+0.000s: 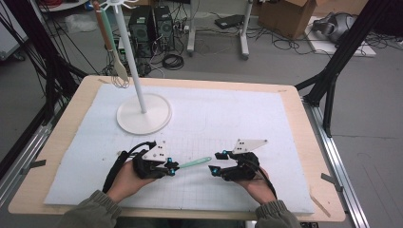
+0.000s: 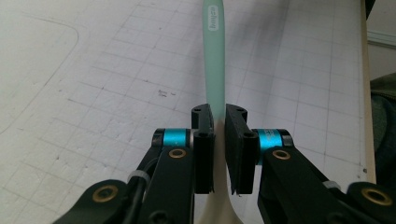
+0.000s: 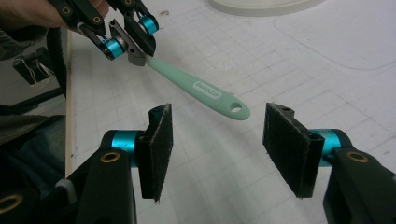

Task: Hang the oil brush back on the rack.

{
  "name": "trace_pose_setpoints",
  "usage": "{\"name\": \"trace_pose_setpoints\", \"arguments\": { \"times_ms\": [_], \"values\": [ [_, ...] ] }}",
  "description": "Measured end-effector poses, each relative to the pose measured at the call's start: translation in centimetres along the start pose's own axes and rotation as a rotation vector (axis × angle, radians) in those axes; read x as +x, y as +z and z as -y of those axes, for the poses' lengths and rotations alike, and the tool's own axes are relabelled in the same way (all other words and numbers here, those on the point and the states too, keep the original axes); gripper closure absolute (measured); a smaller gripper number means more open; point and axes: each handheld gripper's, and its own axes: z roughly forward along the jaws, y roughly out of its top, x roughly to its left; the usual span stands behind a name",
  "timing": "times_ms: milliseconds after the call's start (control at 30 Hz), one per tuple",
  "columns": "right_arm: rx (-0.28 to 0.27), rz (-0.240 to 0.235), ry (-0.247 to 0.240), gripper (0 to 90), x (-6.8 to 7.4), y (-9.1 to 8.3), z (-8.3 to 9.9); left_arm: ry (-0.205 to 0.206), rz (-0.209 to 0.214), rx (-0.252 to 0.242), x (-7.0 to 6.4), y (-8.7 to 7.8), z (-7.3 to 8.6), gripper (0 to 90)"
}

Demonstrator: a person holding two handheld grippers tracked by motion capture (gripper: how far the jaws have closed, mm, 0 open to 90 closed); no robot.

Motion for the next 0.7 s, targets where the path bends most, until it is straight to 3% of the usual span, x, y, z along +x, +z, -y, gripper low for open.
{"name": "trace_pose_setpoints", "arguments": {
  "times_ms": [367,700],
  "values": [
    [0.010,-0.047,0.015,43.2,0.1,1.4,-0.5,0.013,0.014,-0.033,-0.4,-0.9,0.0,81.8],
    [-0.007,-0.141,0.041,55.6,0.2,2.2,-1.0,0.037,0.027,-0.079,-0.9,-1.6,0.0,81.8]
  ]
}}
